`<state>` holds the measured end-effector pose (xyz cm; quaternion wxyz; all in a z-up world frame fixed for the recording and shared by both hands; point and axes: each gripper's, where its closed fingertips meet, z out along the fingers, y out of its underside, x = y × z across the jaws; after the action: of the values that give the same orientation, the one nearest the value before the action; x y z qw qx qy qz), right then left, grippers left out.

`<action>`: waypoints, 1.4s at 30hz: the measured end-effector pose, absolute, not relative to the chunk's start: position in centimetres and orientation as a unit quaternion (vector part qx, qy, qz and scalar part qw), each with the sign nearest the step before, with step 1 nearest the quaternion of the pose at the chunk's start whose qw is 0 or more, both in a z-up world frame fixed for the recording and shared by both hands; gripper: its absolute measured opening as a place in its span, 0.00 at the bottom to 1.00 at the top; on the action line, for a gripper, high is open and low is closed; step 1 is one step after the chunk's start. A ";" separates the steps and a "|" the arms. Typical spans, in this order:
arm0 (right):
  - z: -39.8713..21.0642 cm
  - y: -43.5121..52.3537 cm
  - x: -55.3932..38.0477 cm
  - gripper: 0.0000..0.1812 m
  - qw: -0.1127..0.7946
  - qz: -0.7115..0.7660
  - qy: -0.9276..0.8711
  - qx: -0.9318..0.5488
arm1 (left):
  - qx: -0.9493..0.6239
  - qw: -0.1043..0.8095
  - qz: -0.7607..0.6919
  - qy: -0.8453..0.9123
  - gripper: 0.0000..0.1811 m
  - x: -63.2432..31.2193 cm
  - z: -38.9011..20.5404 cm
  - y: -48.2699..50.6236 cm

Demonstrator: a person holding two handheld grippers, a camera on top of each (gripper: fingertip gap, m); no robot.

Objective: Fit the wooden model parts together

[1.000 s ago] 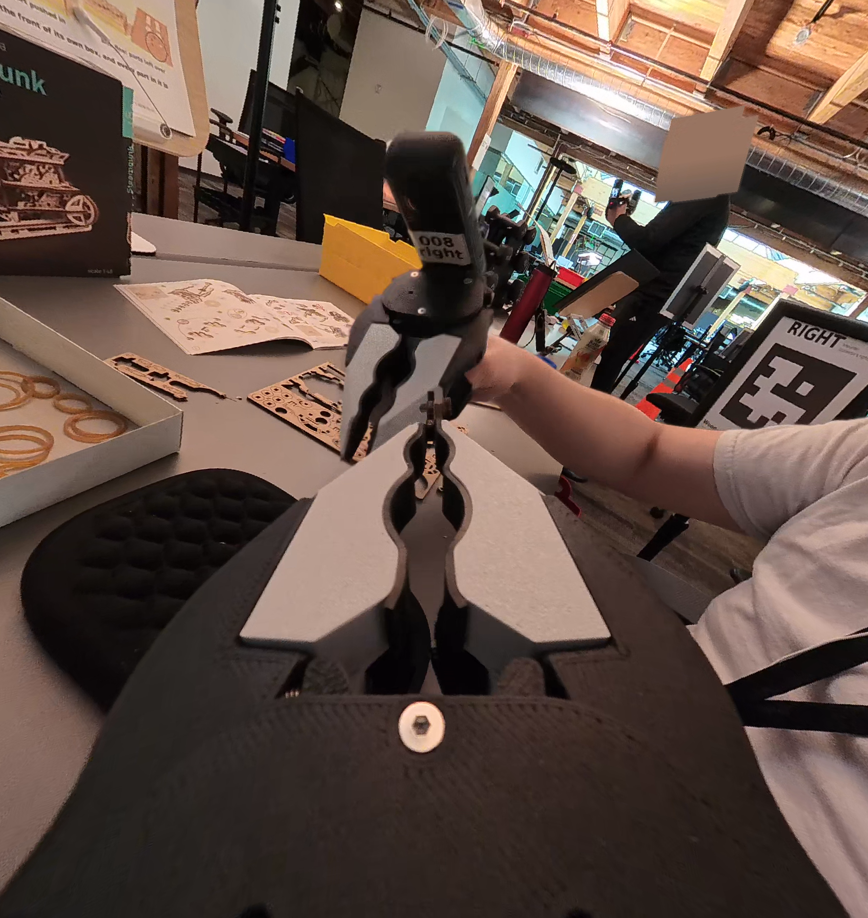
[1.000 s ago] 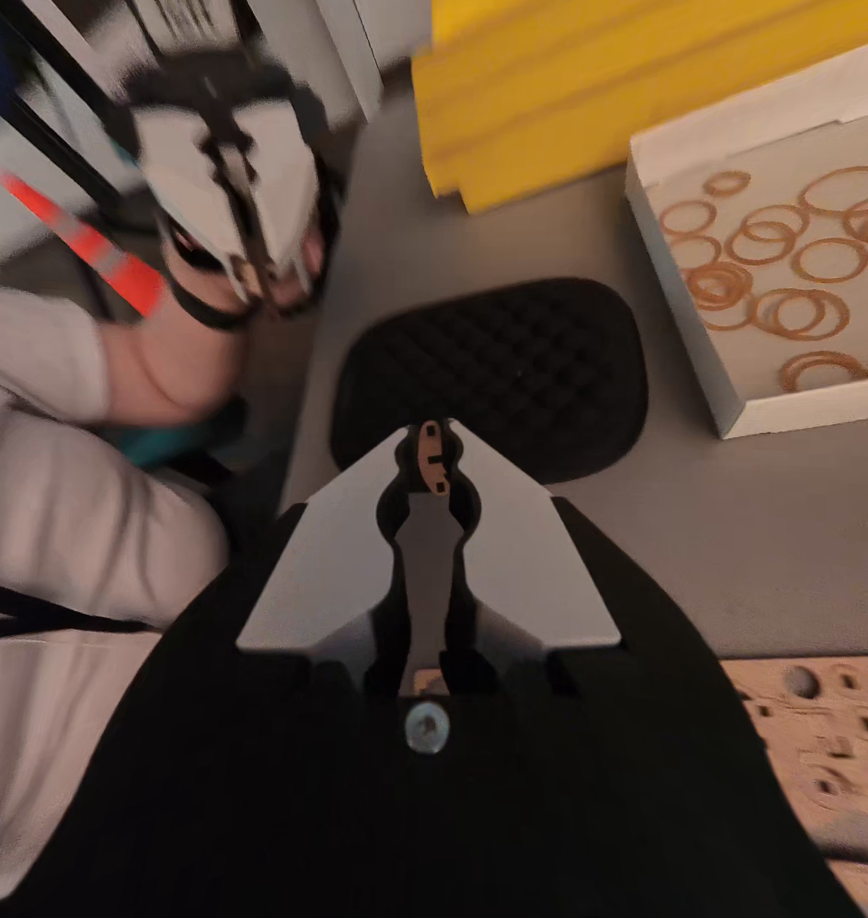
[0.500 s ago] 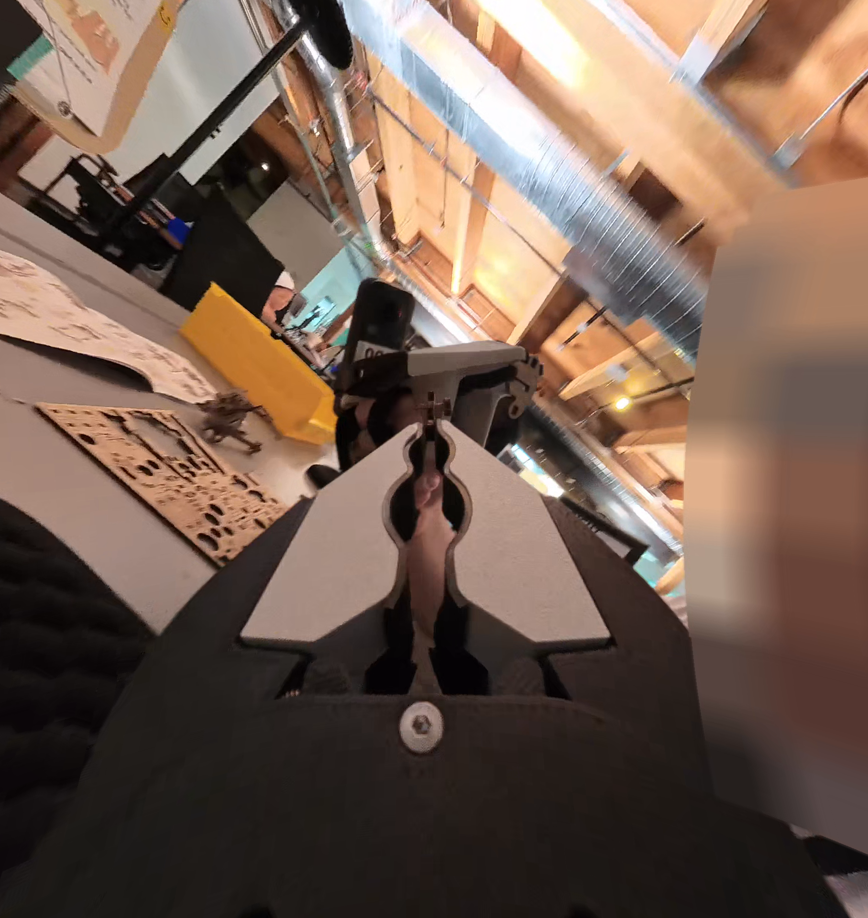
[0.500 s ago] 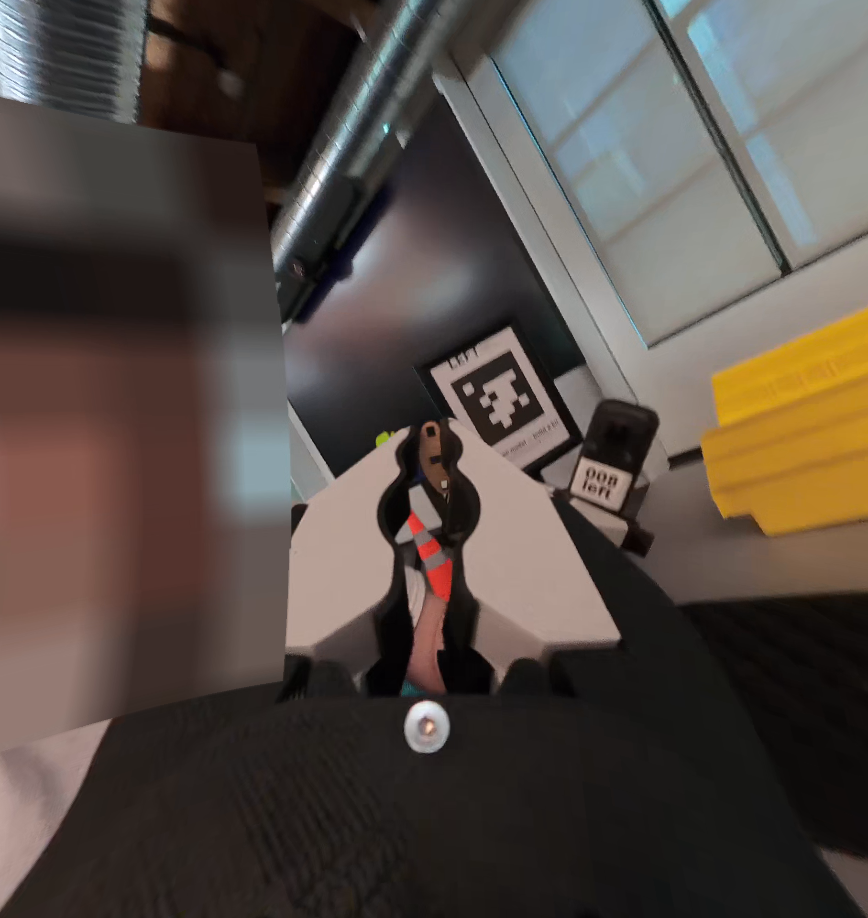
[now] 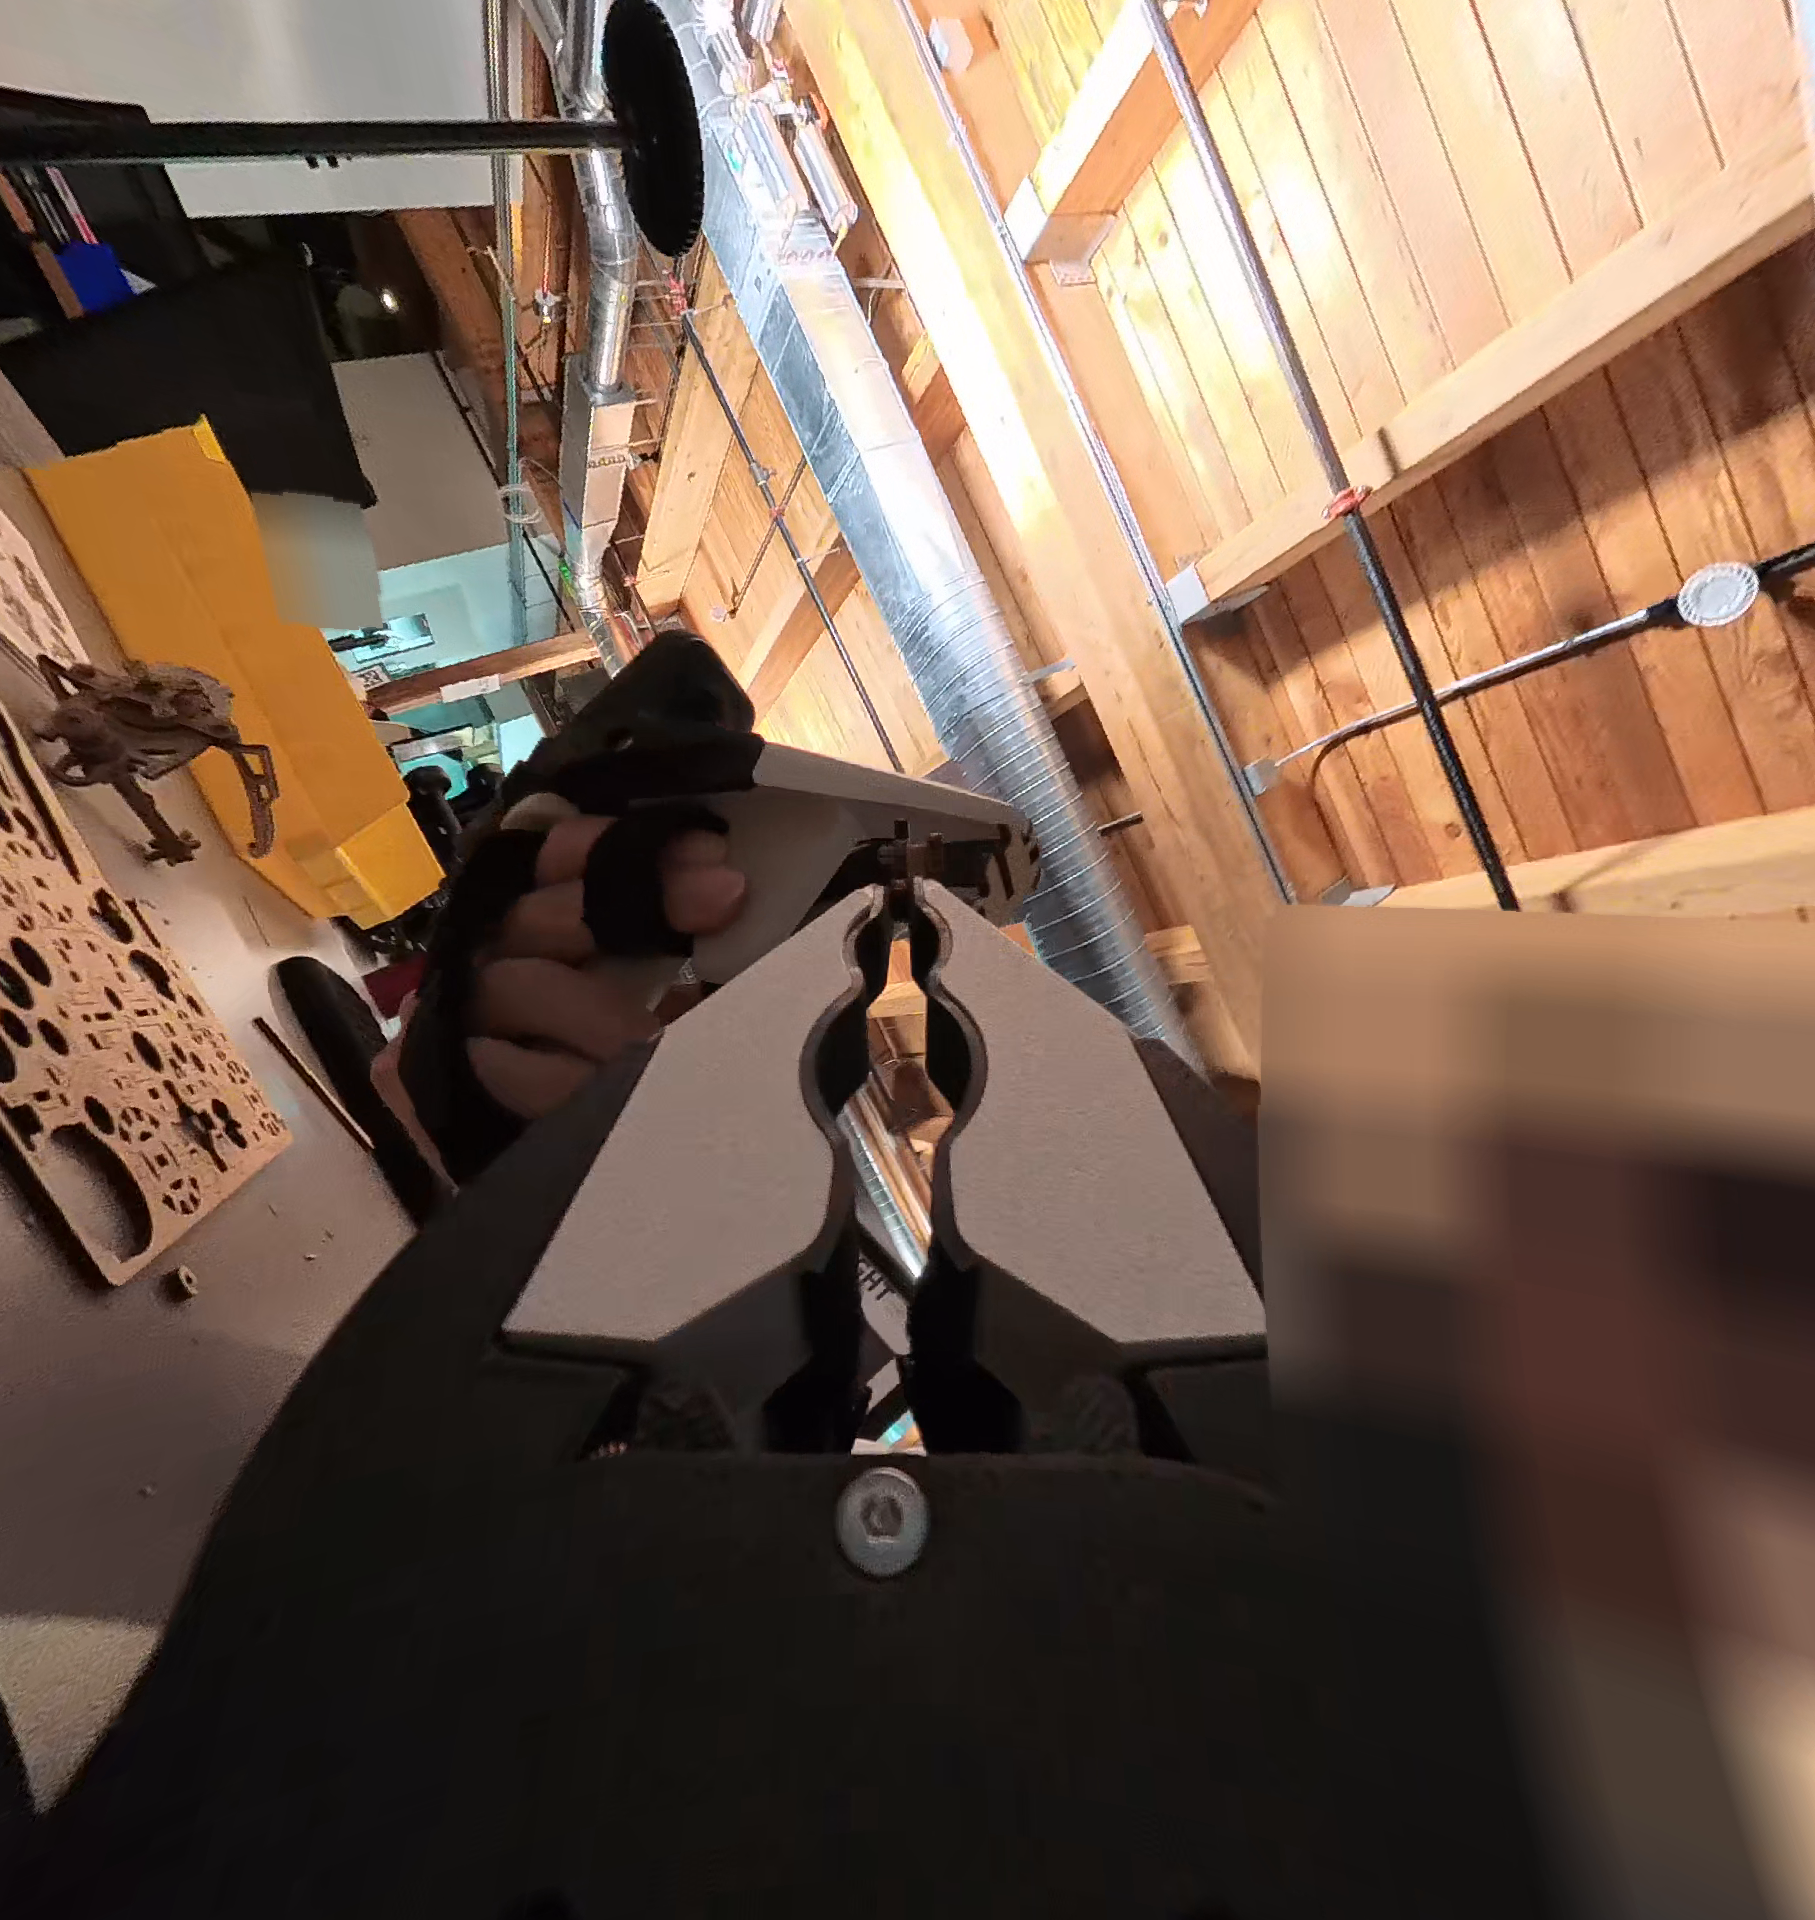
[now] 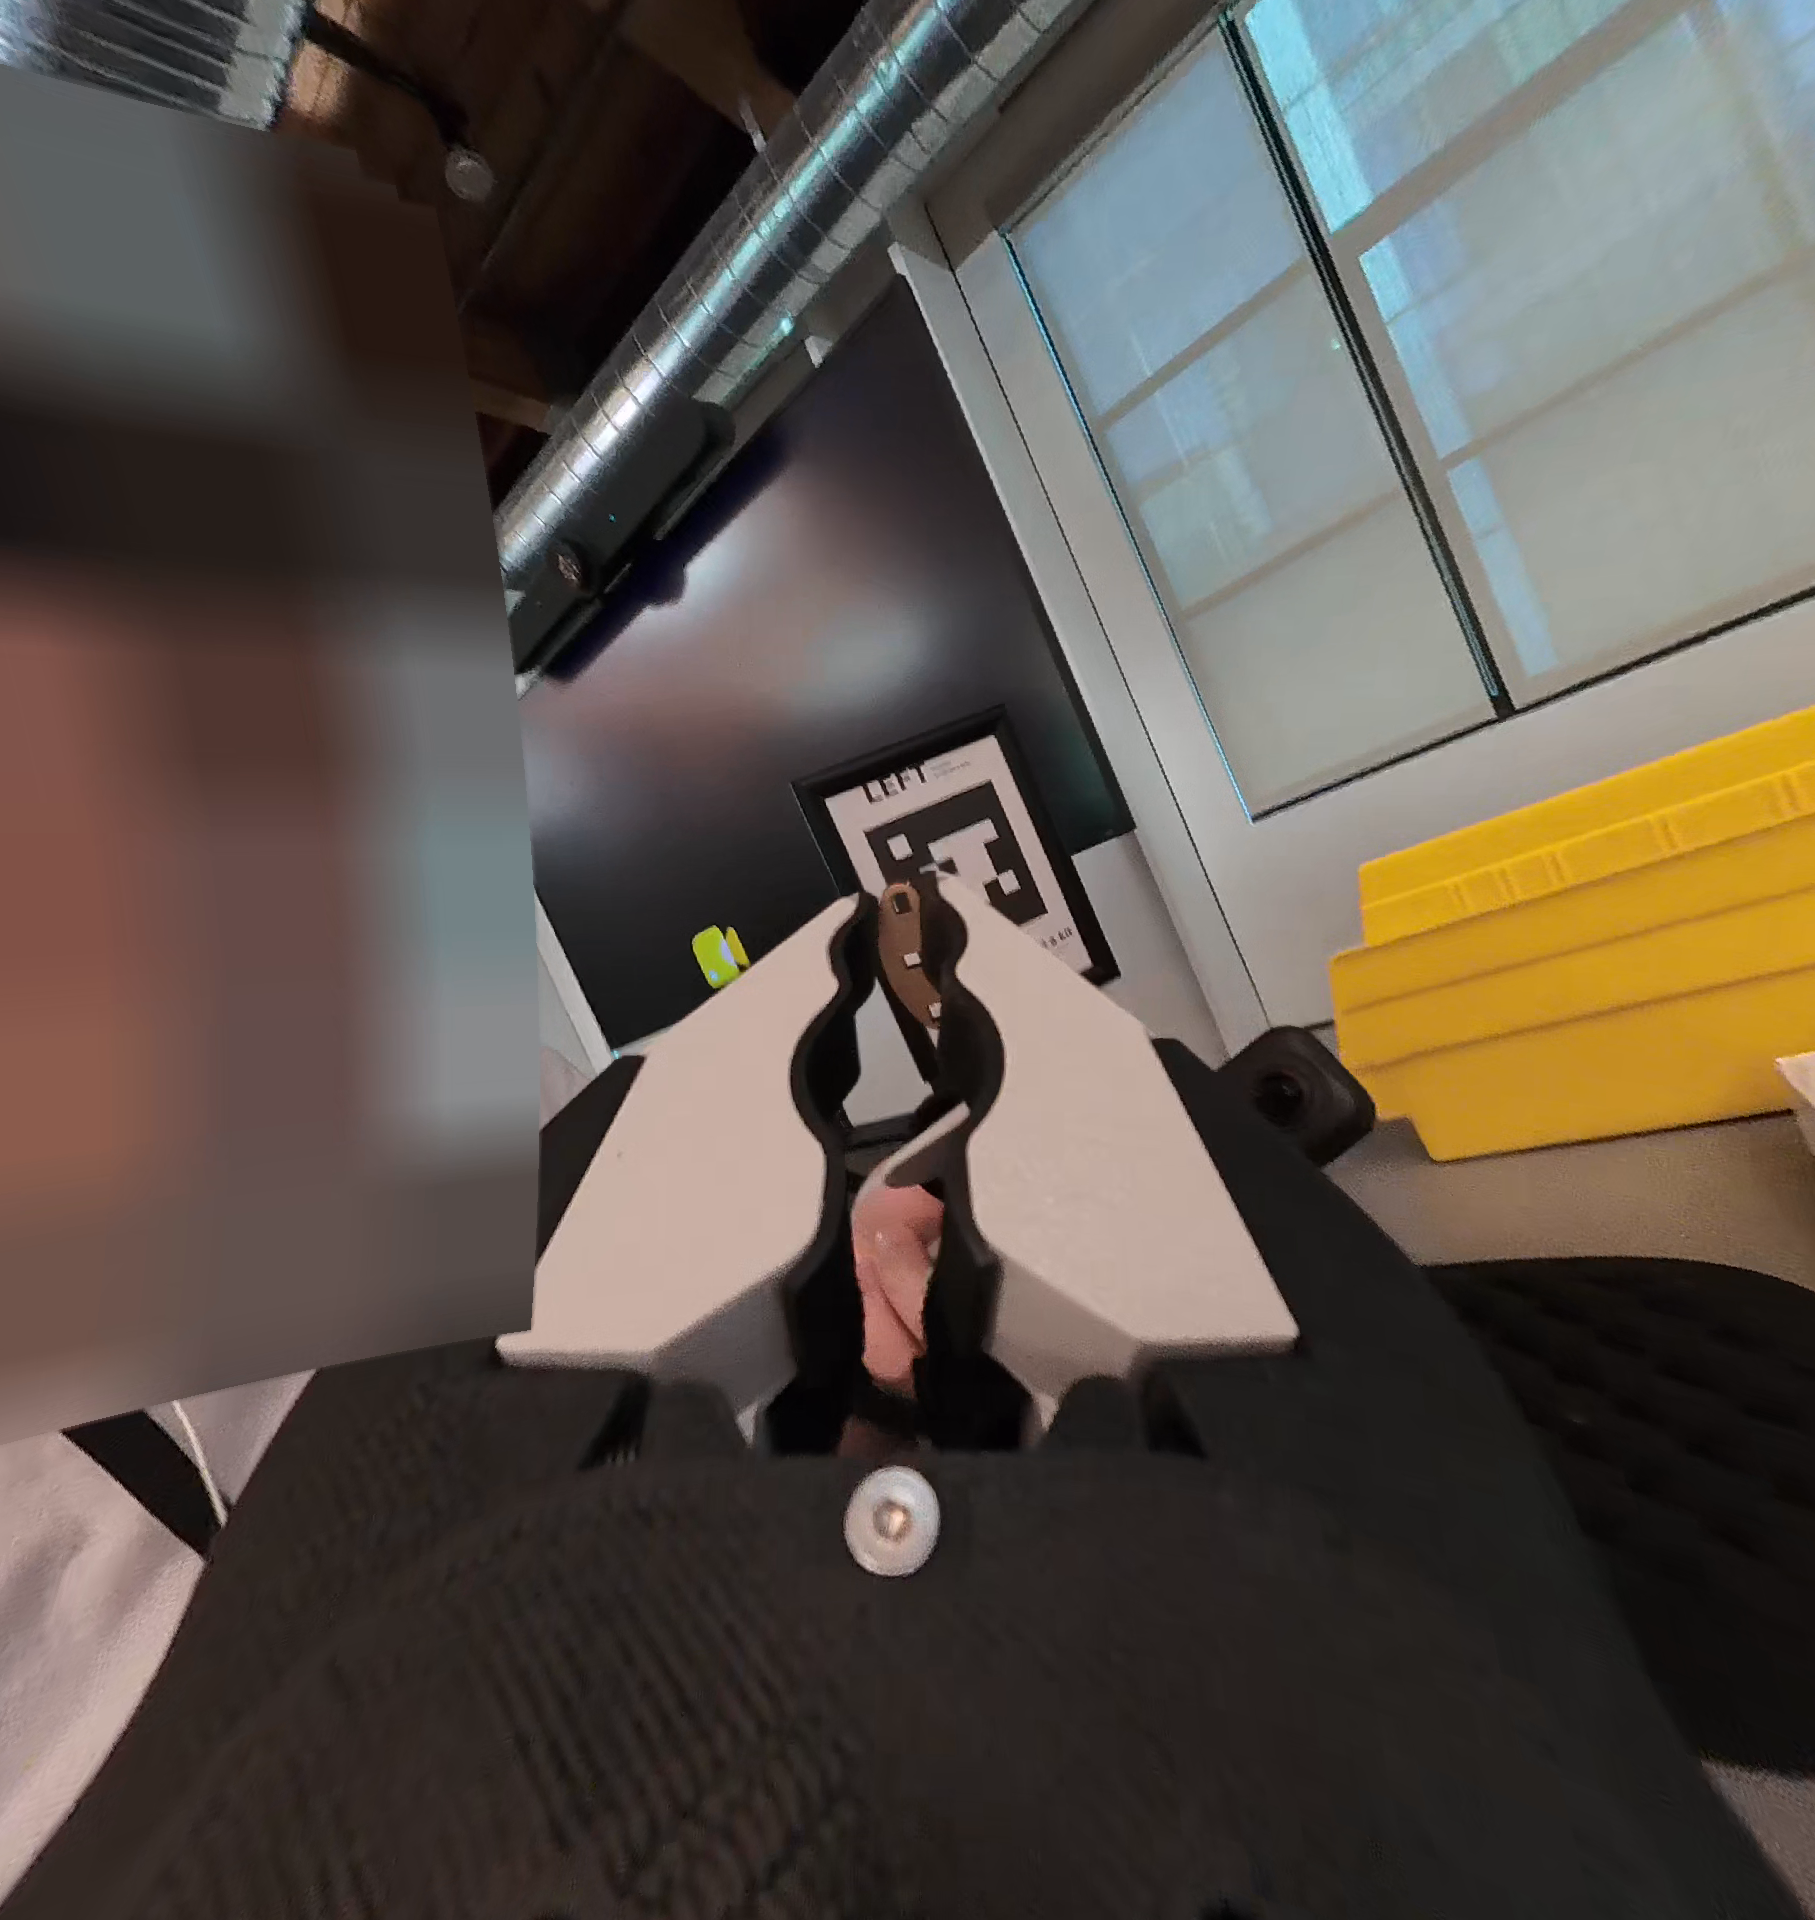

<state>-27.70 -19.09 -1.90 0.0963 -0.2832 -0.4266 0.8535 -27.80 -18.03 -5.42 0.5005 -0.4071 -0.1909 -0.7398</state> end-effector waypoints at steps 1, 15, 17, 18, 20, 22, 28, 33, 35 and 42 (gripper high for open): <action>-2.3 -19.2 -27.9 0.03 0.103 0.846 -0.437 -0.288 | -0.404 0.496 -0.744 -0.193 0.00 -27.7 -5.5 -18.0; -4.6 -18.0 -28.7 0.03 0.133 0.804 -0.475 -0.331 | -0.386 0.476 -0.744 -0.266 0.00 -29.2 -6.5 -17.2; -4.8 -17.7 -28.7 0.04 0.149 0.799 -0.482 -0.327 | -0.379 0.474 -0.747 -0.272 0.01 -29.5 -6.4 -17.2; -5.0 -17.6 -28.8 0.04 0.155 0.794 -0.486 -0.331 | -0.374 0.474 -0.748 -0.277 0.00 -29.6 -6.5 -17.2; -5.4 -17.6 -29.0 0.03 0.158 0.787 -0.492 -0.336 | -0.373 0.473 -0.747 -0.282 0.00 -29.9 -6.8 -17.1; -5.5 -17.6 -29.0 0.03 0.155 0.786 -0.493 -0.338 | -0.372 0.472 -0.747 -0.283 0.00 -29.8 -6.9 -17.1; -5.6 -18.2 -28.5 0.03 0.140 0.785 -0.507 -0.329 | -0.411 0.502 -0.717 -0.256 0.00 -29.4 -6.8 -17.1; -5.0 -18.0 -28.2 0.03 0.141 0.794 -0.499 -0.317 | -0.415 0.510 -0.715 -0.238 0.00 -29.1 -6.3 -17.3; -5.2 -17.9 -28.3 0.03 0.138 0.793 -0.498 -0.323 | -0.414 0.514 -0.713 -0.237 0.00 -29.2 -6.4 -17.3; -5.8 -17.9 -28.5 0.03 0.153 0.772 -0.518 -0.336 | -0.429 0.525 -0.697 -0.233 0.00 -29.4 -6.9 -17.2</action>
<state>-28.48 -17.89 -5.84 0.1525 -0.3356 -0.5178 0.7720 -29.37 -17.17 -6.86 0.5251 -0.4292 -0.2331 -0.6970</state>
